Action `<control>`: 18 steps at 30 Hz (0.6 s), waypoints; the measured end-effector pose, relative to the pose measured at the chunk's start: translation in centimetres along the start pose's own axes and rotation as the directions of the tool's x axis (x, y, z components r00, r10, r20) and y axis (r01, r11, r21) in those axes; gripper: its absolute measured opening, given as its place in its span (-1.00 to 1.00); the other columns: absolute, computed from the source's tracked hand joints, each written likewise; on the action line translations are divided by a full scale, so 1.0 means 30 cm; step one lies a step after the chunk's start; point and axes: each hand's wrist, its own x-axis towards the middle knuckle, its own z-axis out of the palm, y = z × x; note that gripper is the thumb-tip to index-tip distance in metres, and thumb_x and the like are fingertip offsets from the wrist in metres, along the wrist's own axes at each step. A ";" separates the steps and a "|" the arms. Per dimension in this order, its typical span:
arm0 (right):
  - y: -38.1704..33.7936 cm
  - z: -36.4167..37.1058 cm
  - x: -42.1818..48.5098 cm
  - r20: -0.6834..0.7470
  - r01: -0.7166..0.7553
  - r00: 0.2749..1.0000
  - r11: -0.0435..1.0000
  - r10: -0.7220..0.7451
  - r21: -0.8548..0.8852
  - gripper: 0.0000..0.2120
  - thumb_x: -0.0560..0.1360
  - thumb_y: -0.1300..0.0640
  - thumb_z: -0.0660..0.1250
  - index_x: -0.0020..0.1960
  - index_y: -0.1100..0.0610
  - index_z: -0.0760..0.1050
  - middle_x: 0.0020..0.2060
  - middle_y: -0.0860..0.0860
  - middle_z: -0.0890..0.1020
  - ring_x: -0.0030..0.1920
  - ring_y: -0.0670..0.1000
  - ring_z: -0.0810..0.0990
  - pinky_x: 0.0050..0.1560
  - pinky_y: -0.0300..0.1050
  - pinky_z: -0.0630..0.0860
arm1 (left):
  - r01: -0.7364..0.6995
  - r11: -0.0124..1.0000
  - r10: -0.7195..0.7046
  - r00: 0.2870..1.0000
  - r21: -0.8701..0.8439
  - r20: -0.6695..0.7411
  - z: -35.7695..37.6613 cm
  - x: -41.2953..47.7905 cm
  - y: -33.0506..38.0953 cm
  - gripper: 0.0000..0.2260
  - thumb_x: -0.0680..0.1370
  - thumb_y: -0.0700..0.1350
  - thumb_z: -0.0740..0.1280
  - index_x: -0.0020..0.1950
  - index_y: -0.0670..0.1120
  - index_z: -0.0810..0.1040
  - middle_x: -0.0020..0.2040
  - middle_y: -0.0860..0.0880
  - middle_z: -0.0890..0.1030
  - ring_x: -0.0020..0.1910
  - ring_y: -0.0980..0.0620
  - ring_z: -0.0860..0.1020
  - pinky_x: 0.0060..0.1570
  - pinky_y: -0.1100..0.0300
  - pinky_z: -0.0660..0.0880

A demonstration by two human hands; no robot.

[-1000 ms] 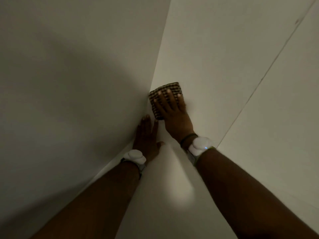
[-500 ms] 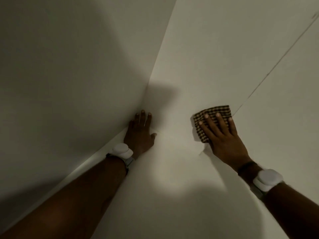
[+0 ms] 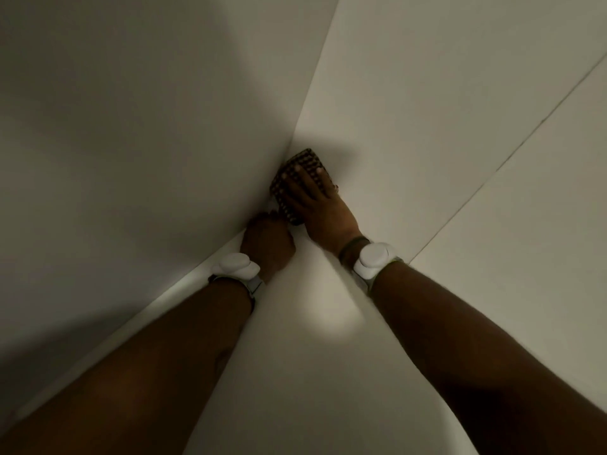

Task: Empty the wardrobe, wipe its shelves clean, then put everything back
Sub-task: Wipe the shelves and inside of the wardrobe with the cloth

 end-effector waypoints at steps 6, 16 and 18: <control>0.096 0.031 -0.304 0.062 0.066 0.996 0.997 -0.064 -0.035 -0.20 0.44 0.05 0.37 0.62 0.05 0.17 0.60 0.09 0.18 0.61 0.23 0.06 0.56 0.30 -0.01 | 0.034 0.999 -0.039 0.978 0.025 0.206 0.008 0.007 -0.007 -0.46 0.49 -0.04 0.07 0.35 -0.26 0.55 0.29 -0.29 0.57 0.30 -0.29 0.51 0.35 -0.09 0.38; 0.142 0.049 -0.695 0.206 0.119 0.974 0.988 -0.097 -0.097 -0.31 0.49 0.08 0.24 0.61 0.08 0.20 0.60 0.08 0.17 0.60 0.22 0.08 0.55 0.30 0.06 | -0.046 0.980 -0.048 0.889 0.192 0.455 -0.037 -0.017 -0.014 -0.41 0.68 0.16 0.04 0.64 -0.12 0.10 0.64 -0.13 0.07 0.62 -0.16 0.03 0.58 -0.07 -0.03; 0.092 0.065 -0.546 0.132 0.118 0.986 0.988 -0.105 -0.098 -0.39 0.53 0.11 0.16 0.59 0.08 0.24 0.58 0.08 0.23 0.59 0.22 0.12 0.55 0.29 0.09 | -0.041 0.978 -0.055 0.896 0.206 0.440 -0.046 -0.056 -0.004 -0.39 0.68 0.19 0.03 0.65 -0.11 0.08 0.65 -0.12 0.05 0.62 -0.14 0.01 0.59 -0.05 -0.09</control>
